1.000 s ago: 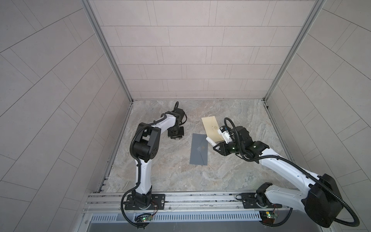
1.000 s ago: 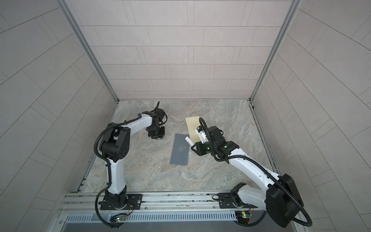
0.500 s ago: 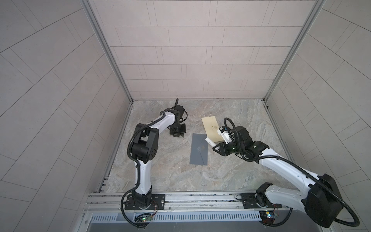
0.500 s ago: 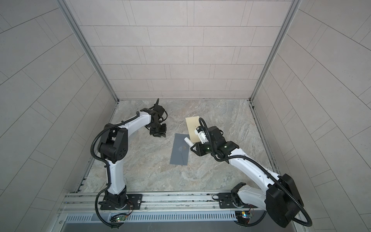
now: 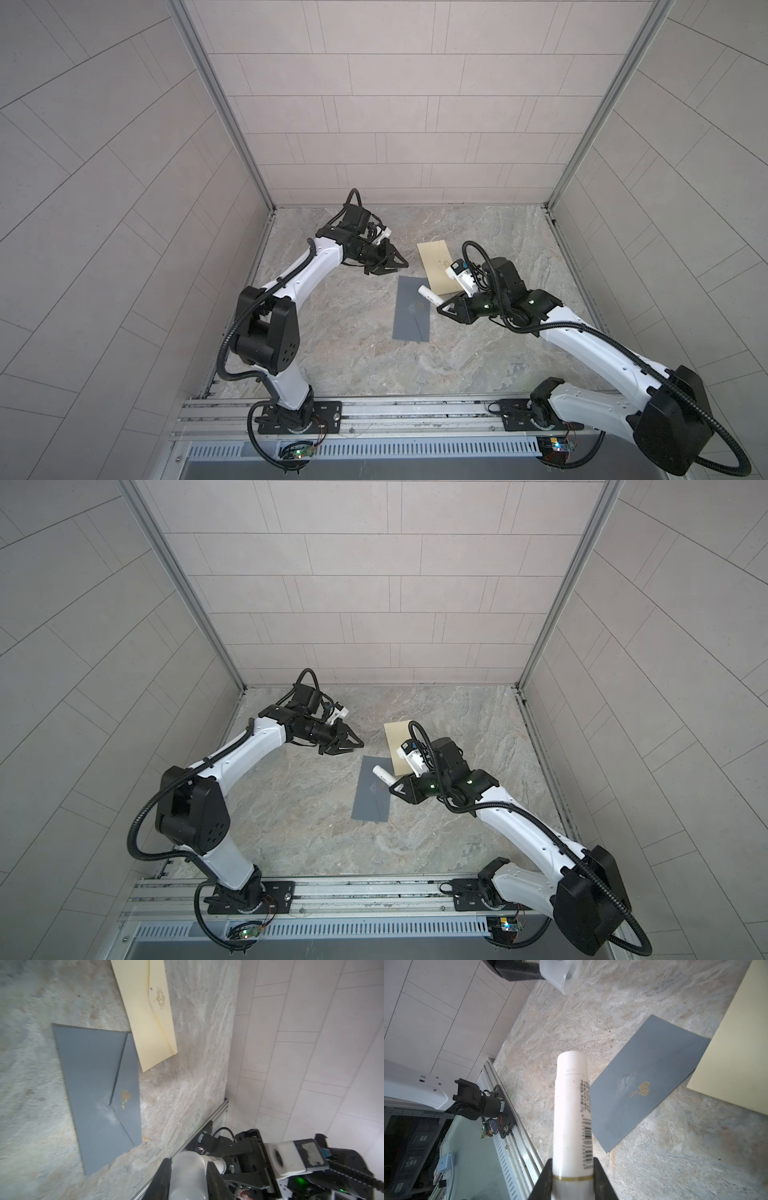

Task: Place the letter into the envelope and seal it

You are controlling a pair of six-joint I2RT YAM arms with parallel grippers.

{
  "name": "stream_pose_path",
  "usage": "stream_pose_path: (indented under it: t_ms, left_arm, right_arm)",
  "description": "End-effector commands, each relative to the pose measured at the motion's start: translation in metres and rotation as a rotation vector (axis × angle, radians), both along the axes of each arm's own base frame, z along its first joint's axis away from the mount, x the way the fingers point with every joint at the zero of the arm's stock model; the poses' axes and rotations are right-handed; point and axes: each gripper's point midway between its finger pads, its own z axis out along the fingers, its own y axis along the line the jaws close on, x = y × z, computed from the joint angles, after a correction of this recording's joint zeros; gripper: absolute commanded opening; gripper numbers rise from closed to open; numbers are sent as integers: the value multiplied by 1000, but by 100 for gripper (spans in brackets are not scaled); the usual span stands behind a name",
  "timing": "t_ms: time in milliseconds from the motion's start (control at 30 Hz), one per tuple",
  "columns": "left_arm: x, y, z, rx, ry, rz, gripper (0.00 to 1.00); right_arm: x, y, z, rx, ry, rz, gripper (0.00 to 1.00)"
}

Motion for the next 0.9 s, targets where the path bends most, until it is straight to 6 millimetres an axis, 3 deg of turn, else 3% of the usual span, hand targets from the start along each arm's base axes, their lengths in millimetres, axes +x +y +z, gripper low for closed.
stream_pose_path:
  t_ms: [0, 500, 867]
  left_arm:
    - [-1, -12, 29, -180, 21, 8, 29]
    - [-10, -16, 40, -295, 41, 23, 32]
    - [-14, -16, 40, -298, 31, 15, 32]
  right_arm:
    - [3, 2, 24, 24, -79, 20, 0]
    - [38, -7, 34, 5, -162, -125, 0]
    - [35, 7, 48, 72, -167, -62, 0]
